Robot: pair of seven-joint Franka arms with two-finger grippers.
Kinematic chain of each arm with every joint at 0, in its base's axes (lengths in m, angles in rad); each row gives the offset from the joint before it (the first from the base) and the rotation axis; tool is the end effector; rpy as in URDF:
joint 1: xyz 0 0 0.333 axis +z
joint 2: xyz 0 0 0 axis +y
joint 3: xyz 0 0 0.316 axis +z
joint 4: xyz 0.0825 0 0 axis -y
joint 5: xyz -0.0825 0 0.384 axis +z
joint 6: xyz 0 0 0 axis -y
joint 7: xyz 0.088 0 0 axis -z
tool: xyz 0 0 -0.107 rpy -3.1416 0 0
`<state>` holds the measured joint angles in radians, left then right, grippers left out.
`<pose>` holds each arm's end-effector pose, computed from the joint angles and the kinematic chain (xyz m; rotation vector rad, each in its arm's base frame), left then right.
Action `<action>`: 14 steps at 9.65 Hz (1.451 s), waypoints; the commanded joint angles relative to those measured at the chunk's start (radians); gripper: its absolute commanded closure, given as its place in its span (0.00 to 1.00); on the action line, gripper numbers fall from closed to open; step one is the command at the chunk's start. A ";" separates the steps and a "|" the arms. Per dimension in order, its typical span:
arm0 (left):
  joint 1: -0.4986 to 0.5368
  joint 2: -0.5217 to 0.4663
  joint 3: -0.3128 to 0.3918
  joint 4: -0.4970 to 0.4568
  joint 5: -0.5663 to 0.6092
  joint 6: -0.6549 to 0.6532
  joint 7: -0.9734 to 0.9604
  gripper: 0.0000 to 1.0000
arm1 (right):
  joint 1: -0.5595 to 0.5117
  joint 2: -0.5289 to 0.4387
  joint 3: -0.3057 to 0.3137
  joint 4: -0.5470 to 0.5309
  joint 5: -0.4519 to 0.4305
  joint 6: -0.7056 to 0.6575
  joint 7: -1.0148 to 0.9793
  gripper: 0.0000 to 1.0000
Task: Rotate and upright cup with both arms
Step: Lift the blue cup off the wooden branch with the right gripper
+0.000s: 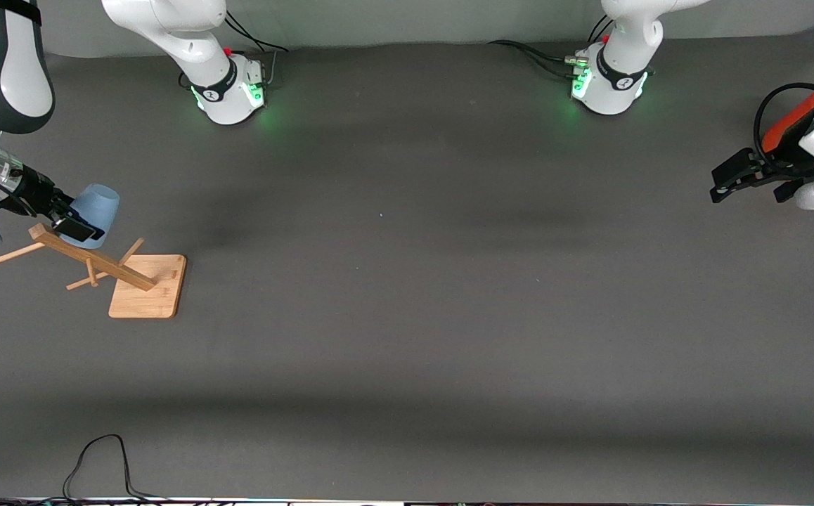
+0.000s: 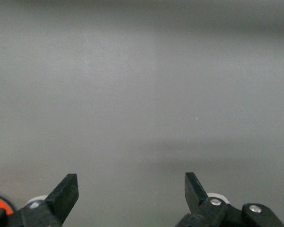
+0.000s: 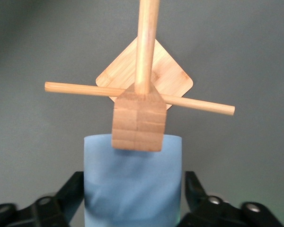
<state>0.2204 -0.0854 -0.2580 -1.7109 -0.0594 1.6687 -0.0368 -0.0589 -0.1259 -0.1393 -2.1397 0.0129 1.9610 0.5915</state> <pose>0.5357 -0.0316 0.6116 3.1021 0.0066 0.0605 0.4968 -0.1005 0.4547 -2.8797 1.2063 0.0917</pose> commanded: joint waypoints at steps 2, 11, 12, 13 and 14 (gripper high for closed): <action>-0.007 0.013 0.000 0.027 0.000 -0.001 -0.009 0.00 | 0.010 -0.024 -0.008 -0.016 0.019 0.010 -0.004 0.42; -0.006 0.015 0.000 0.027 0.000 -0.001 -0.009 0.00 | 0.241 -0.208 0.004 -0.014 0.009 -0.186 0.331 0.42; -0.006 0.015 0.000 0.027 0.001 -0.001 -0.009 0.00 | 0.310 -0.218 0.004 -0.011 0.007 -0.200 0.429 0.42; -0.004 0.015 0.000 0.025 0.003 -0.001 -0.009 0.00 | 0.396 -0.218 0.006 -0.009 0.007 -0.200 0.556 0.42; -0.004 0.019 0.000 0.025 0.003 -0.001 -0.009 0.00 | 0.486 -0.204 0.006 -0.006 0.007 -0.192 0.682 0.43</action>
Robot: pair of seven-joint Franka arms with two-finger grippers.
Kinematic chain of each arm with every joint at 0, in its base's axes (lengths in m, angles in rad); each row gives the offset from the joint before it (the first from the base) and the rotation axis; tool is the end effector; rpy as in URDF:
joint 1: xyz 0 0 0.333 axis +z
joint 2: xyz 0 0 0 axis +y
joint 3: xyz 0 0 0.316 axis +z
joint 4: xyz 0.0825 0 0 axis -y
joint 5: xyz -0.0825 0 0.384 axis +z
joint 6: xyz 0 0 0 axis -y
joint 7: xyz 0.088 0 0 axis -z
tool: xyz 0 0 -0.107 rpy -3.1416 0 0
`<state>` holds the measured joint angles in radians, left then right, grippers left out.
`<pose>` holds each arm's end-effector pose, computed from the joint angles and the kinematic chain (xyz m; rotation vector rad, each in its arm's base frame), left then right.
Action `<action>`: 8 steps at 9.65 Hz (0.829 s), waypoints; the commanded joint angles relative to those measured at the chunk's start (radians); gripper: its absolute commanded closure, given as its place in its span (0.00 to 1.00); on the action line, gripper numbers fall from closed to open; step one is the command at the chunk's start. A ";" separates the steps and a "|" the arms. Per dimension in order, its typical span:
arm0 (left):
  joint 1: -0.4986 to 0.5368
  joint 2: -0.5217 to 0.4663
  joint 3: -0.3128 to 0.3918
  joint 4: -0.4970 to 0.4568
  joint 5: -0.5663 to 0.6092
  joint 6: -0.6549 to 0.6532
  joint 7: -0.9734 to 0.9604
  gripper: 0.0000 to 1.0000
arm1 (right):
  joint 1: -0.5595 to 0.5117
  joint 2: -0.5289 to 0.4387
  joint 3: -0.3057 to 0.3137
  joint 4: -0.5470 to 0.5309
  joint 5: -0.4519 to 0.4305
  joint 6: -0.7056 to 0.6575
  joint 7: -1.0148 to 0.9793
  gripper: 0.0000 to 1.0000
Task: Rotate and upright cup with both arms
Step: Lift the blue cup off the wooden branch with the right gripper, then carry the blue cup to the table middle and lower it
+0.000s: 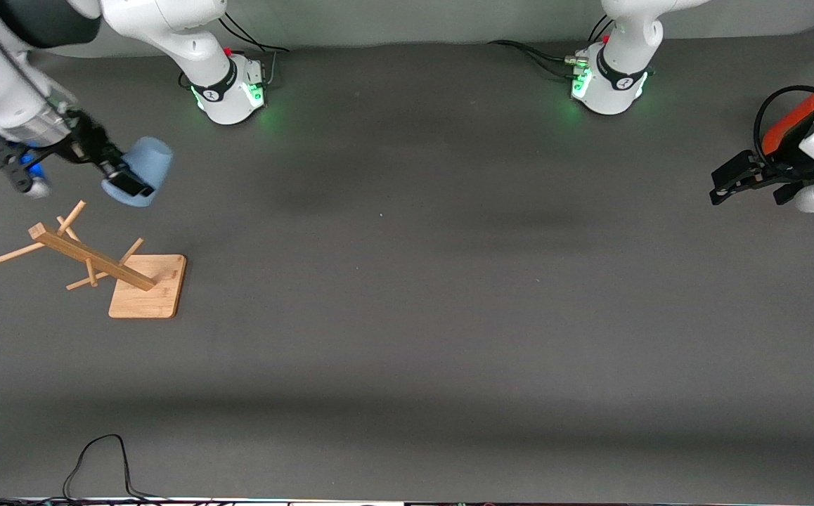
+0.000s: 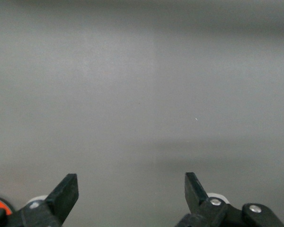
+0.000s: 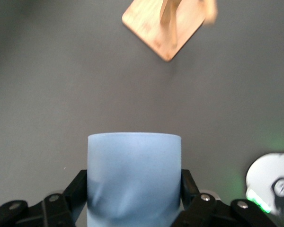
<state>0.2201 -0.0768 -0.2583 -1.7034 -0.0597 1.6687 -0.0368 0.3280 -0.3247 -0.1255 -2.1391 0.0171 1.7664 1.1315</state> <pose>0.5384 -0.0315 0.6108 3.0997 0.0056 0.0590 0.4447 0.0876 0.5340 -2.7978 1.3953 0.1168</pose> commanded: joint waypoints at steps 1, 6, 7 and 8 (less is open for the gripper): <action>-0.004 0.011 0.002 0.018 0.003 -0.001 -0.009 0.00 | 0.187 0.033 -0.006 0.017 0.003 0.024 0.275 0.44; -0.001 0.014 0.002 0.018 0.006 -0.003 -0.009 0.00 | 0.520 0.500 -0.006 0.295 0.004 0.200 0.869 0.48; -0.001 0.014 0.002 0.018 0.005 -0.001 -0.009 0.00 | 0.554 0.597 -0.006 0.355 0.004 0.231 0.958 0.49; -0.001 0.014 0.002 0.018 0.005 -0.003 -0.009 0.00 | 0.589 0.699 -0.006 0.426 0.004 0.254 1.050 0.49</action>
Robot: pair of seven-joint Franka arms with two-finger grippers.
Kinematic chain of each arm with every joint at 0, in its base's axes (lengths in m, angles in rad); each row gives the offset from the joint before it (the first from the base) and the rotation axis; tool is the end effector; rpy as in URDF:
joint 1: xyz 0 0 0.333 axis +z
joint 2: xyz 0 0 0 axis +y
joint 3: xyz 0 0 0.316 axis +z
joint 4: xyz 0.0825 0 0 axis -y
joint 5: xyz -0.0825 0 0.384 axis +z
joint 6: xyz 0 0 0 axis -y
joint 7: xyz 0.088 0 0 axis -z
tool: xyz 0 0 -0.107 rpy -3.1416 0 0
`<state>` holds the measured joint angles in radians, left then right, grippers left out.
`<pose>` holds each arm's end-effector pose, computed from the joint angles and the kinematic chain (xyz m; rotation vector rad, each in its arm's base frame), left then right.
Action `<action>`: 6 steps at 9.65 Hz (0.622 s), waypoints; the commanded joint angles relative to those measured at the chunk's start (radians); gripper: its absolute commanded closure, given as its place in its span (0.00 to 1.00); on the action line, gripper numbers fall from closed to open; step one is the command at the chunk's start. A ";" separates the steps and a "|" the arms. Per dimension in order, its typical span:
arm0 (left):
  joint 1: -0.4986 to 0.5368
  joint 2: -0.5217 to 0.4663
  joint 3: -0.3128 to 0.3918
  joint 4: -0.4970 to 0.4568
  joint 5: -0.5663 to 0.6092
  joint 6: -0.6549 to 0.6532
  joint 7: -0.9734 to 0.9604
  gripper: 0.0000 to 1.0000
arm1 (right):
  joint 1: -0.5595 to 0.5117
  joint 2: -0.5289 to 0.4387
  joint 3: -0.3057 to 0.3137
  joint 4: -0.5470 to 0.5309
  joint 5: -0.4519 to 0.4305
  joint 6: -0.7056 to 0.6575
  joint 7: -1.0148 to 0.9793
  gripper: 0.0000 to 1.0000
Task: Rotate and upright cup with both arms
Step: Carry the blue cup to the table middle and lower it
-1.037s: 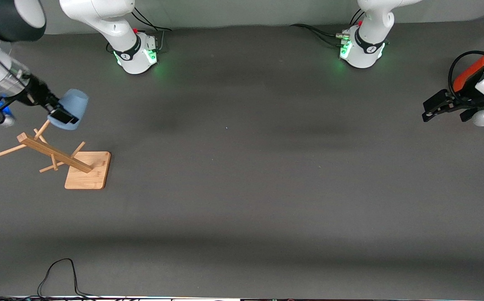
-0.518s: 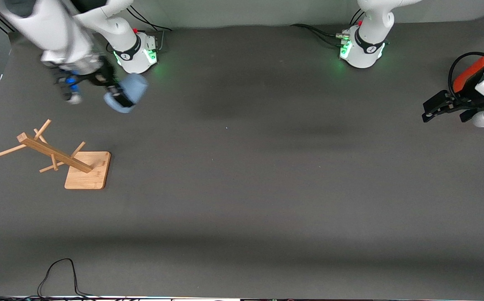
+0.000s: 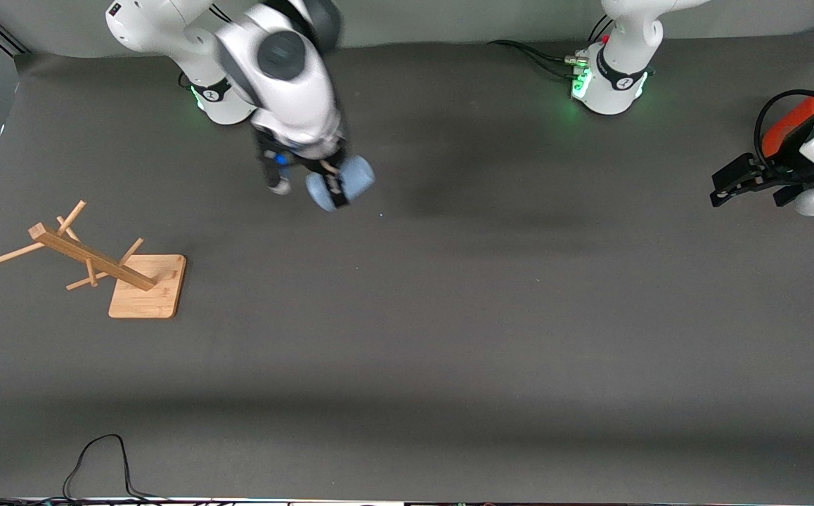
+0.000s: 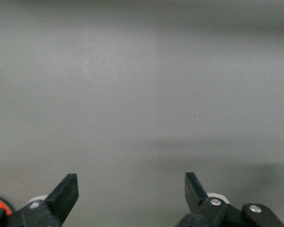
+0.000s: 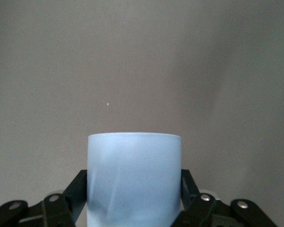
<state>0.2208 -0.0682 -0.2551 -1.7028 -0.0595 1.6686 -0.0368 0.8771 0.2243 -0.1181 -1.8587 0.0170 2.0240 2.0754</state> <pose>0.5408 -0.0288 0.6066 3.0980 0.0119 0.0470 0.4376 0.4211 0.3953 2.4337 -1.8929 0.0036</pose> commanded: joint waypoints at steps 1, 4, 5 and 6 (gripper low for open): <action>-0.001 0.005 -0.001 0.017 0.004 -0.003 -0.009 0.00 | 0.065 0.249 -0.015 0.227 0.003 -0.001 0.174 0.49; 0.000 0.005 -0.001 0.017 0.006 -0.007 -0.009 0.00 | 0.123 0.490 -0.017 0.406 -0.053 -0.001 0.357 0.49; 0.000 0.004 -0.001 0.017 0.006 -0.021 -0.011 0.00 | 0.128 0.538 -0.015 0.442 -0.060 -0.001 0.389 0.49; 0.000 0.004 -0.001 0.017 0.006 -0.024 -0.012 0.00 | 0.146 0.578 -0.015 0.473 -0.058 -0.002 0.402 0.49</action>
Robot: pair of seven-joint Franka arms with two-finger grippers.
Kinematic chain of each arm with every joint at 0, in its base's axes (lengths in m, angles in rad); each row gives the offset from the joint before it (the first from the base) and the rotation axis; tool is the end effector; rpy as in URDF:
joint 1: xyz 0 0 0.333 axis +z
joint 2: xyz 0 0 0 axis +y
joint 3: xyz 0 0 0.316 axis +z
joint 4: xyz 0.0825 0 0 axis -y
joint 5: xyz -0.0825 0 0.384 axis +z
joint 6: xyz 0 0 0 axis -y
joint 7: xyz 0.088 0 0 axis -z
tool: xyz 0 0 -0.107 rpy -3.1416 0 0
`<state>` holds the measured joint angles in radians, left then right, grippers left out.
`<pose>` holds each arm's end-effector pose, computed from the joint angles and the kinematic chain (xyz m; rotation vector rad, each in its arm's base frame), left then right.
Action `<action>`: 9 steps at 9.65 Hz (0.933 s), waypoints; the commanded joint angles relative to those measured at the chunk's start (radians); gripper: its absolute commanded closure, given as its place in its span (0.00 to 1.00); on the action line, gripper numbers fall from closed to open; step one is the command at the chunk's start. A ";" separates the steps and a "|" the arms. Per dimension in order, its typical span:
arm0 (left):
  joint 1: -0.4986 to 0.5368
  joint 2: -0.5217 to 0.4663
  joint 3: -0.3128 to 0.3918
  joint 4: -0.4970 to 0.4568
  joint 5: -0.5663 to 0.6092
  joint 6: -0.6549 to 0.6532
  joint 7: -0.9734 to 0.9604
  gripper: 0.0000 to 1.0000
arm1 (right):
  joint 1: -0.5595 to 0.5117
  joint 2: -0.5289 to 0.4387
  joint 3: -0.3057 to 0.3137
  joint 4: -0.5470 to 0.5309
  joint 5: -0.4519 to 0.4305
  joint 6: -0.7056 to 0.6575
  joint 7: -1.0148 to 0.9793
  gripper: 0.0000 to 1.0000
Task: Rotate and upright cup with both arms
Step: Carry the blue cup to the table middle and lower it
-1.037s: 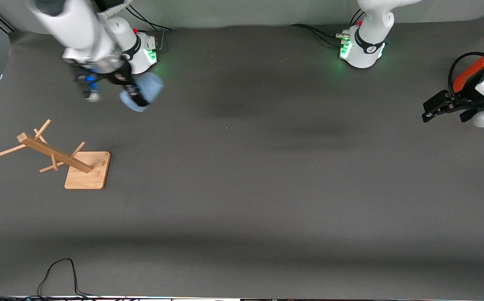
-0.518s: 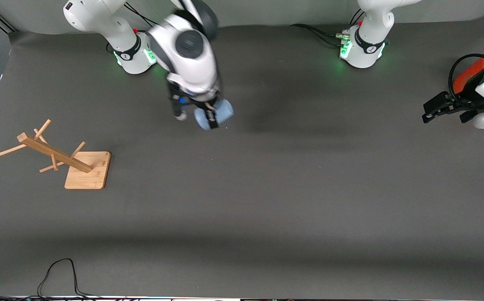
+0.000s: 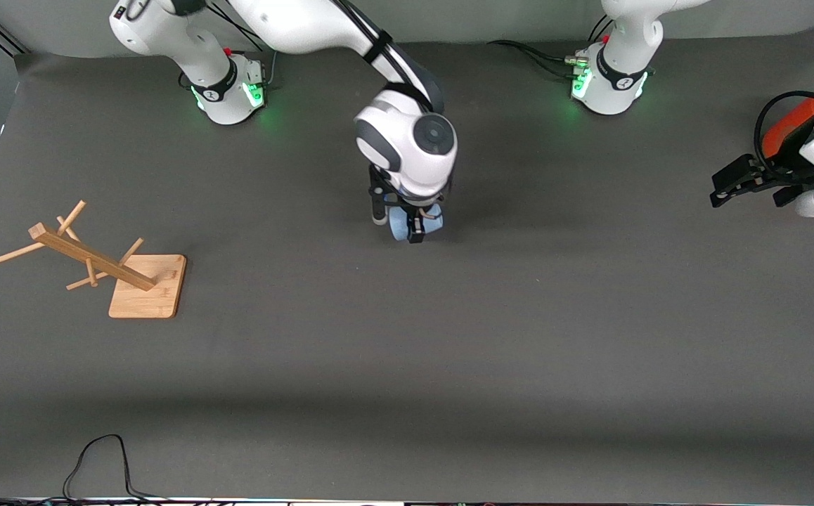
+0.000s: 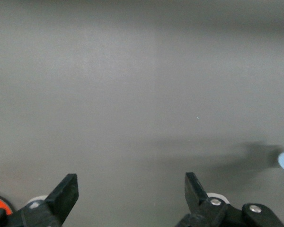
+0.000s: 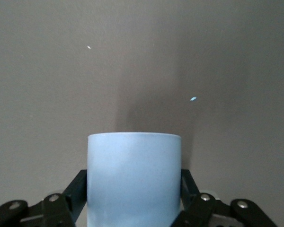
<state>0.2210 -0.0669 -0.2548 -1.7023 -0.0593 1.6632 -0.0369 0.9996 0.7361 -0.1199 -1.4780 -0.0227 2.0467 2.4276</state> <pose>0.5406 -0.0284 0.6057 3.0982 0.0126 0.0375 0.4364 0.5465 0.2302 2.1708 -2.0460 0.1722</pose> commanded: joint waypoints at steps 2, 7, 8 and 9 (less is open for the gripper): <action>0.003 0.004 -0.001 0.013 0.006 -0.019 -0.011 0.00 | 0.030 0.117 -0.014 0.116 -0.028 -0.025 0.079 0.49; 0.000 0.012 0.000 0.015 0.007 -0.022 -0.084 0.00 | 0.039 0.146 -0.015 0.136 -0.031 -0.025 0.096 0.32; 0.003 0.010 0.000 0.016 0.006 -0.057 -0.090 0.00 | 0.039 0.143 -0.017 0.137 -0.029 -0.025 0.096 0.27; -0.005 0.013 0.000 0.015 0.006 -0.066 -0.087 0.00 | 0.039 0.137 -0.020 0.140 -0.029 -0.026 0.096 0.20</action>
<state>0.2237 -0.0592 -0.2533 -1.7027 -0.0593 1.6279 -0.1063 1.0258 0.8507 -0.1231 -1.3773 -0.0369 2.0397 2.4914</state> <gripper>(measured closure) 0.000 0.185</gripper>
